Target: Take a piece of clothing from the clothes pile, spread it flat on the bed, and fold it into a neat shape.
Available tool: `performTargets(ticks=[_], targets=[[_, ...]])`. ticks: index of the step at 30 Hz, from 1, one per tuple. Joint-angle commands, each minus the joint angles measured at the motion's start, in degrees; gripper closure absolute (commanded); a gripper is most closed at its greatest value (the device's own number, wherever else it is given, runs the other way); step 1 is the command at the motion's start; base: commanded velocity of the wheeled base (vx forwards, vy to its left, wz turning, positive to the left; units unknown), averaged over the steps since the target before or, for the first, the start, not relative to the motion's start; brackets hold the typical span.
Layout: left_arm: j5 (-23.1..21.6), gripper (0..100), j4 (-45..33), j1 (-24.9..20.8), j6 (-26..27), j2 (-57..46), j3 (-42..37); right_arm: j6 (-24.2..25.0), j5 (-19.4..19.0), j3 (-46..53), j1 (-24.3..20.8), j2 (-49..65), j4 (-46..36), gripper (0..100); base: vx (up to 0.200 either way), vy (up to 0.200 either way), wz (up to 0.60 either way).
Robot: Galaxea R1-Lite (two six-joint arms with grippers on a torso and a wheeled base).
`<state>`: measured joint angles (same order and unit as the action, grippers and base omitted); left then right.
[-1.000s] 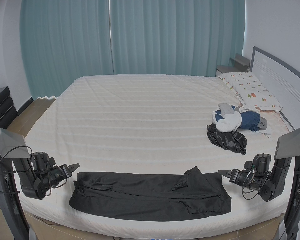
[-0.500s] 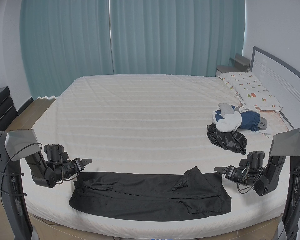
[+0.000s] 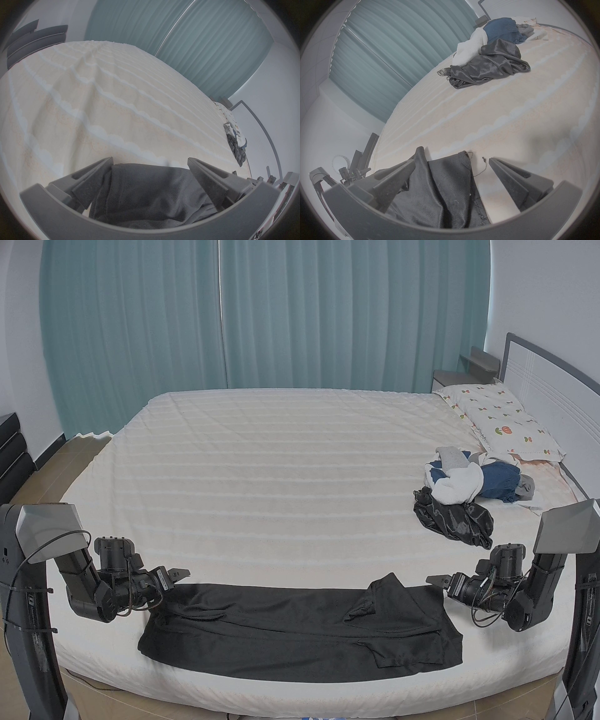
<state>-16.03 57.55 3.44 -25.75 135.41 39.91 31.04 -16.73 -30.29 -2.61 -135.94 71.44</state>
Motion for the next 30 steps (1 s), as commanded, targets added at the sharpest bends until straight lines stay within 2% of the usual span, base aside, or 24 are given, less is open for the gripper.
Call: performTargets(ticks=[1, 8, 9, 18, 22, 28, 29, 30], targets=[[0.03, 0, -0.16, -0.01, -0.01, 0.11, -0.19, -0.01, 0.03, -0.03, -0.20, -0.12, 0.02, 0, 0.000, 0.000, 0.00], [0.47, 0, -1.92, 0.25, 0.26, 0.38, 0.08, -0.01, 0.03, -0.12, -0.29, 0.23, 0.02, 0, 0.000, 0.000, 0.00], [0.47, 100, -1.92, 0.25, 0.26, 0.47, 0.17, -0.01, 0.03, -0.12, -0.29, 0.23, 0.02, 0, 0.000, 0.000, 0.00], [2.32, 100, -1.48, 0.34, 0.08, 0.47, 0.61, -0.01, 0.11, -1.35, -0.64, 0.15, -0.33, 0, 0.000, 0.000, 0.00], [3.37, 100, -1.21, 0.34, -1.15, 0.20, 0.78, 0.25, 0.64, -4.60, -2.14, 0.15, -5.69, 0, 0.000, 0.000, 0.00], [3.46, 100, -1.13, 0.34, -3.17, 0.11, 0.87, 1.92, 0.73, -6.44, -3.81, -0.82, -6.75, 0, 0.000, 0.000, 0.00], [3.46, 100, -1.13, 0.43, -3.17, 0.11, 0.87, 1.92, 0.82, -6.62, -3.90, -1.08, -6.75, 100, 0.000, 0.000, 0.00], [3.37, 100, -1.13, 0.43, -3.17, 0.11, 0.78, 1.92, 0.91, -7.24, -3.90, -1.35, -6.84, 100, 0.000, 0.000, 0.00]])
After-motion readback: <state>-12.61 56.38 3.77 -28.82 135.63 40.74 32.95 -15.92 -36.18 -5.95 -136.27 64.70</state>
